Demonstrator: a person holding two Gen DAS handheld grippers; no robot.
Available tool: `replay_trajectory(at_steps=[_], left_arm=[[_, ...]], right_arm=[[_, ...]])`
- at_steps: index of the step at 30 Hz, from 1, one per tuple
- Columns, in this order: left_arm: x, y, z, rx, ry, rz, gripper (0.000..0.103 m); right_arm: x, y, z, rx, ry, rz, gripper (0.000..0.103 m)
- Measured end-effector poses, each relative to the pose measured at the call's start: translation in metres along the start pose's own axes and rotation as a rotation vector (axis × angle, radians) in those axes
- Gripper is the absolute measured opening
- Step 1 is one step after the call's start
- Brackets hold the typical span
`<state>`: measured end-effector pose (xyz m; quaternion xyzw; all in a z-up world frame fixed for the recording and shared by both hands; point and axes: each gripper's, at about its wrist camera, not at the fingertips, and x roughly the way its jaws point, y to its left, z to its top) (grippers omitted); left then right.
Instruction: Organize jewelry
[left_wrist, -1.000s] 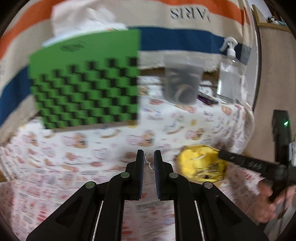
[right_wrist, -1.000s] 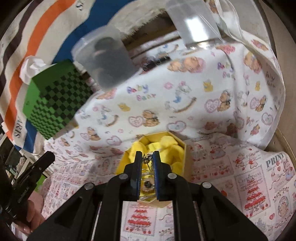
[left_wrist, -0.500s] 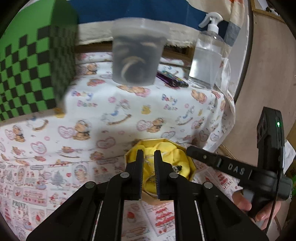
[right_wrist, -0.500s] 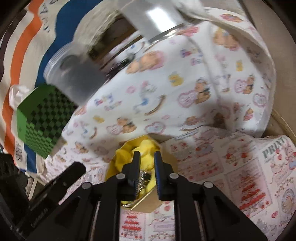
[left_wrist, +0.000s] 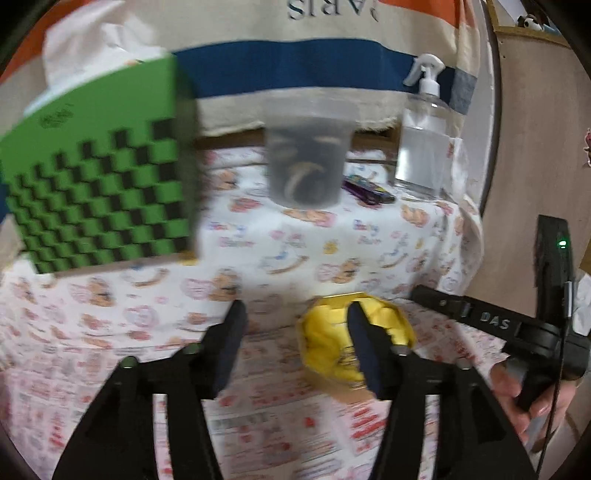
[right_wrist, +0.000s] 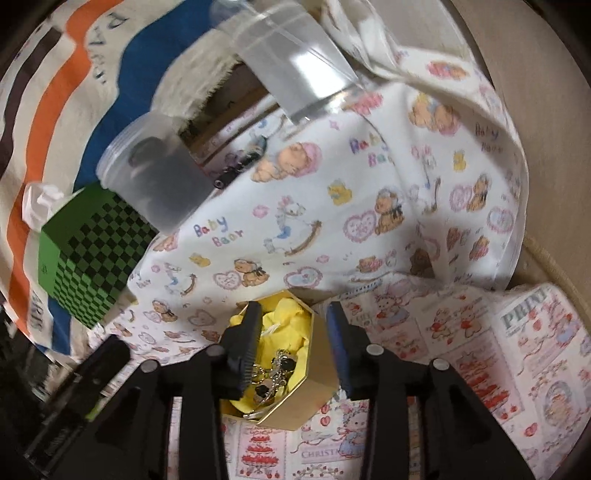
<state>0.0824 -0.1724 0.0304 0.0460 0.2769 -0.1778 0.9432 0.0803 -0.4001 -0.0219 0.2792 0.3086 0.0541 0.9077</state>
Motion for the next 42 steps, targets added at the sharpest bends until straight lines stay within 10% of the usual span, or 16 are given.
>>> replay_trajectory(at_steps=[7, 21, 42], left_arm=[[-0.032, 0.031, -0.008, 0.007, -0.076, 0.113, 0.079], [-0.077, 0.055, -0.034, -0.003, -0.150, 0.144, 0.095], [-0.077, 0.075, -0.091, -0.082, -0.201, 0.215, 0.102]], right_arm=[[-0.009, 0.022, -0.005, -0.093, -0.033, -0.023, 0.044], [-0.065, 0.101, -0.032, -0.365, -0.209, -0.016, 0.103], [-0.068, 0.088, -0.078, -0.447, -0.288, -0.036, 0.103]])
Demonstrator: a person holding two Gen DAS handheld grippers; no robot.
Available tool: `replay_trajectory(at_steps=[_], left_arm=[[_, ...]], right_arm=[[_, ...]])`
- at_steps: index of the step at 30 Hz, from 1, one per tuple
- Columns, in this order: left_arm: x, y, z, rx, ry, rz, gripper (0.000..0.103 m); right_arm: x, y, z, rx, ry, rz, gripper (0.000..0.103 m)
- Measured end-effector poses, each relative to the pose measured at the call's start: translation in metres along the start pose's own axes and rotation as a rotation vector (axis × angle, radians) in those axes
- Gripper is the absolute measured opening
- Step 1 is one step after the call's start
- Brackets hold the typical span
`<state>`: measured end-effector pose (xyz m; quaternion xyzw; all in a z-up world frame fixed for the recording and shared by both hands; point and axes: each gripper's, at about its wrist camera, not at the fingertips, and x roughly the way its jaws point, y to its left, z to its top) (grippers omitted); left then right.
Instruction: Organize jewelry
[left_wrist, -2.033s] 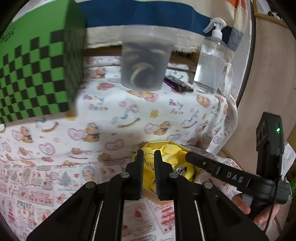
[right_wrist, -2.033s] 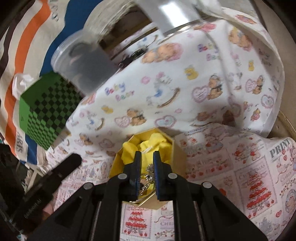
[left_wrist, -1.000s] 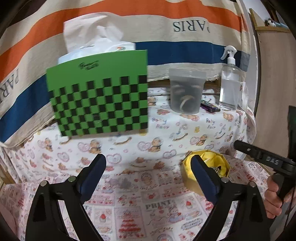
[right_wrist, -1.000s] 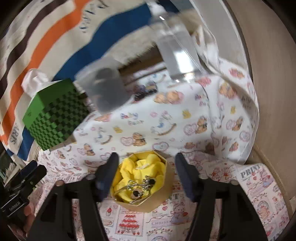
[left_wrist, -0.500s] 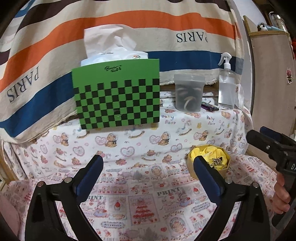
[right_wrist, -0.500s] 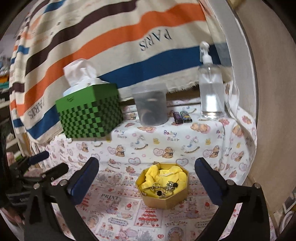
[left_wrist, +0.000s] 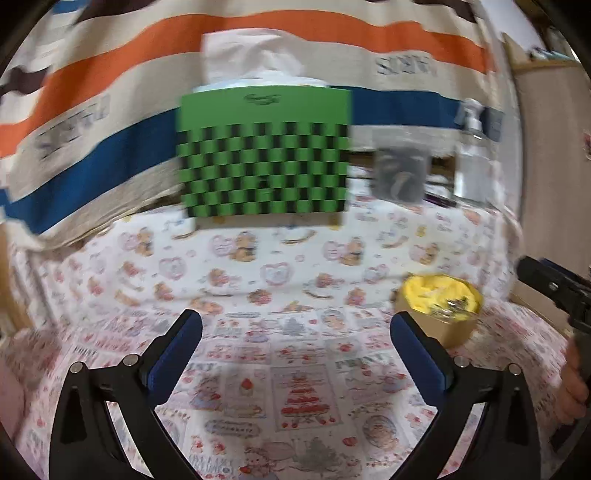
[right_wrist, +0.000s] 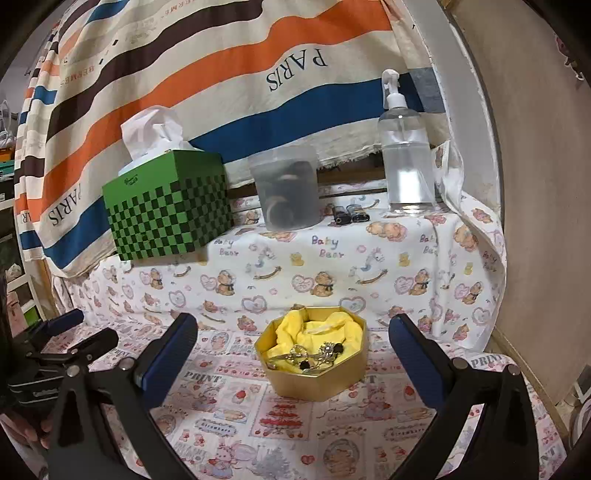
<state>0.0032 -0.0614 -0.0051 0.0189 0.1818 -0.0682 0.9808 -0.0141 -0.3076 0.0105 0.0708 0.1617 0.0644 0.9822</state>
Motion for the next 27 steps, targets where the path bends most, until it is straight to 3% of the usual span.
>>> replay_trajectory(at_steps=[6, 10, 27], left_arm=[[-0.005, 0.001, 0.000, 0.005, -0.034, -0.001, 0.102], [-0.010, -0.002, -0.001, 0.012, -0.052, 0.045, 0.102], [-0.009, 0.002, -0.001, -0.009, -0.042, 0.054, 0.103]], right_arm=[[0.002, 0.011, -0.008, -0.061, 0.003, -0.012, 0.103], [0.003, 0.018, -0.012, -0.095, 0.018, -0.016, 0.103], [0.005, 0.025, -0.013, -0.130, 0.029, -0.046, 0.103]])
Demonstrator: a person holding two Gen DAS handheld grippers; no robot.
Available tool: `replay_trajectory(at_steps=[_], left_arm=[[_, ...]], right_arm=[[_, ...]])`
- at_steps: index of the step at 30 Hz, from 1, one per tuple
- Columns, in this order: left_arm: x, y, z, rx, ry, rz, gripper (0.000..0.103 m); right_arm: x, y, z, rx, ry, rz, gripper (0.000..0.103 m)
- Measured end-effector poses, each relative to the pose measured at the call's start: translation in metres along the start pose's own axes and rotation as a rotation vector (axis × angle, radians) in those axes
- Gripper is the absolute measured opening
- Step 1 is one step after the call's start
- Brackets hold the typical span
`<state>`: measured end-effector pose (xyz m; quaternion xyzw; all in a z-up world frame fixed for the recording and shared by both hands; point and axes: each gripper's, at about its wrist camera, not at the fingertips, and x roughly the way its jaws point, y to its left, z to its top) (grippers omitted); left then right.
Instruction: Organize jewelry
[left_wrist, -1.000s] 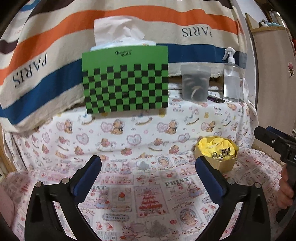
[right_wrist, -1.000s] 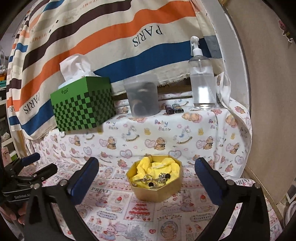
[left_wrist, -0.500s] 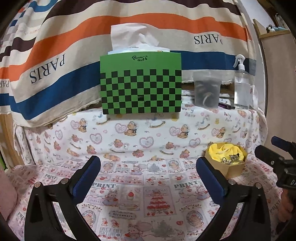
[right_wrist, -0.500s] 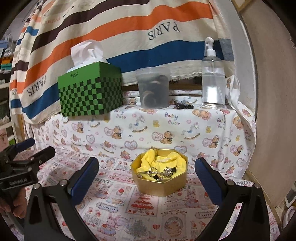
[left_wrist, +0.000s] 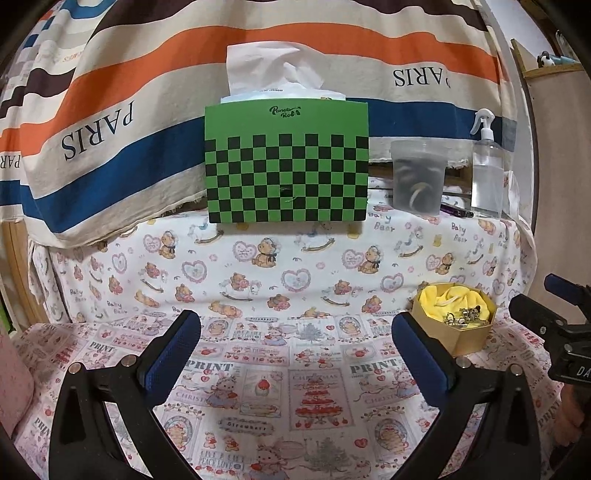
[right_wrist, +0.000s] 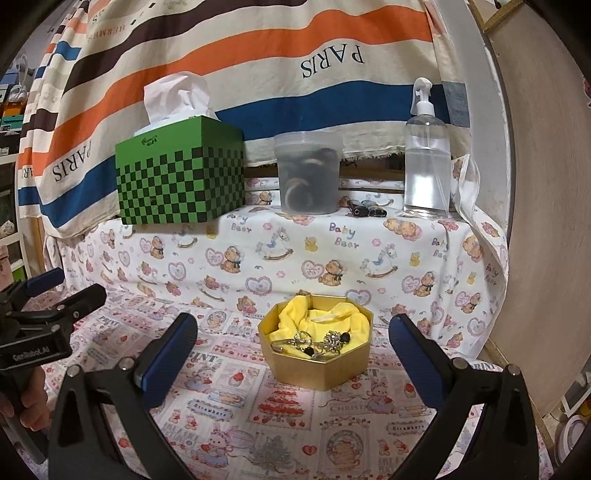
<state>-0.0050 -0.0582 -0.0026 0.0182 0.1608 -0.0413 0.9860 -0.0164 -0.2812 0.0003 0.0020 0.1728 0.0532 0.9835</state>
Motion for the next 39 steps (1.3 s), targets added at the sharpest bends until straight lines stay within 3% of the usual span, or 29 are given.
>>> replay_trajectory(at_steps=[39], left_arm=[[-0.0021, 0.0013, 0.0002, -0.006, 0.009, 0.033, 0.103]], right_arm=[[0.0016, -0.0015, -0.0002, 0.007, 0.007, -0.010, 0.103]])
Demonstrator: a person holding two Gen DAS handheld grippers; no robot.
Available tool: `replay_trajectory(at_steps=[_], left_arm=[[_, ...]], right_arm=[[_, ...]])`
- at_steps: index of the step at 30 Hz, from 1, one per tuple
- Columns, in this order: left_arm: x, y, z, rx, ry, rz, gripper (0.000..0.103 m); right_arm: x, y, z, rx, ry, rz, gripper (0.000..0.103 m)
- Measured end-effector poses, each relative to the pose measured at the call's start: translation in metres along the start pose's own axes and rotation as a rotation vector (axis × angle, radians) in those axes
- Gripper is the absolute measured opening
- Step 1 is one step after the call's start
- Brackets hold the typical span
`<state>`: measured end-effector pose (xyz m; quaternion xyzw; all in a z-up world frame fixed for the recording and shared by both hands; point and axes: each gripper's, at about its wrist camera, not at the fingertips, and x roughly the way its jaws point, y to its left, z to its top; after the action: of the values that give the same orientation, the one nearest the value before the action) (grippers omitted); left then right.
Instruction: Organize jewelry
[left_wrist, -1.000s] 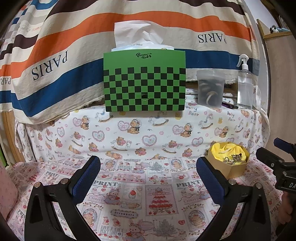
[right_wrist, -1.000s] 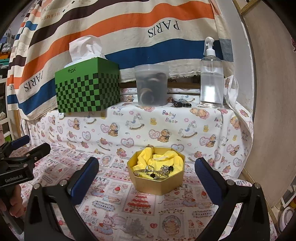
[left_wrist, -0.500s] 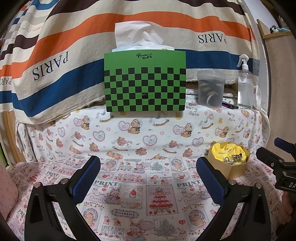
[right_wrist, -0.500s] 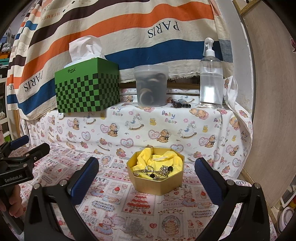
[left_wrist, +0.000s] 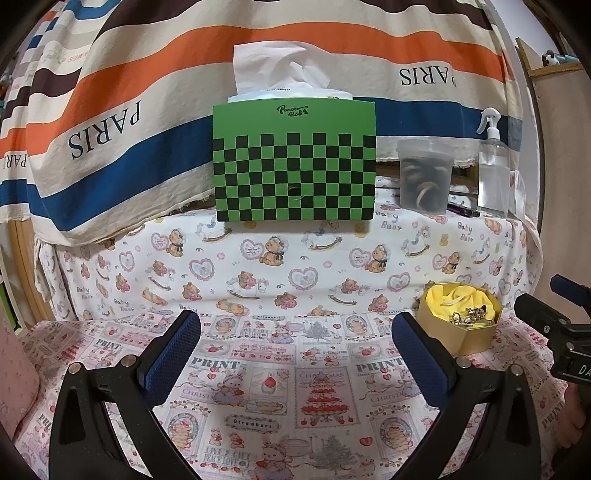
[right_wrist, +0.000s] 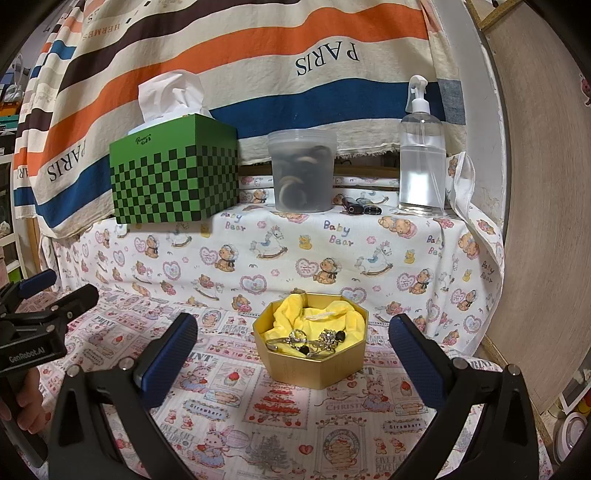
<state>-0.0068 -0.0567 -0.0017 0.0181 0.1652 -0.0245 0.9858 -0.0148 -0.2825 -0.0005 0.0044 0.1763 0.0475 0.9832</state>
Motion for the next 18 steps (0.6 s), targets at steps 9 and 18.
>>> replay_trajectory(at_steps=[9, 18], left_arm=[[-0.0005, -0.0007, 0.0001, 0.006, -0.002, 0.002, 0.103], [-0.0007, -0.0003, 0.0001, 0.006, -0.002, 0.000, 0.103]], right_arm=[[0.0002, 0.0000, 0.0001, 0.000, 0.000, 0.000, 0.103], [0.0002, 0.0001, 0.0000, -0.001, -0.001, -0.001, 0.103]])
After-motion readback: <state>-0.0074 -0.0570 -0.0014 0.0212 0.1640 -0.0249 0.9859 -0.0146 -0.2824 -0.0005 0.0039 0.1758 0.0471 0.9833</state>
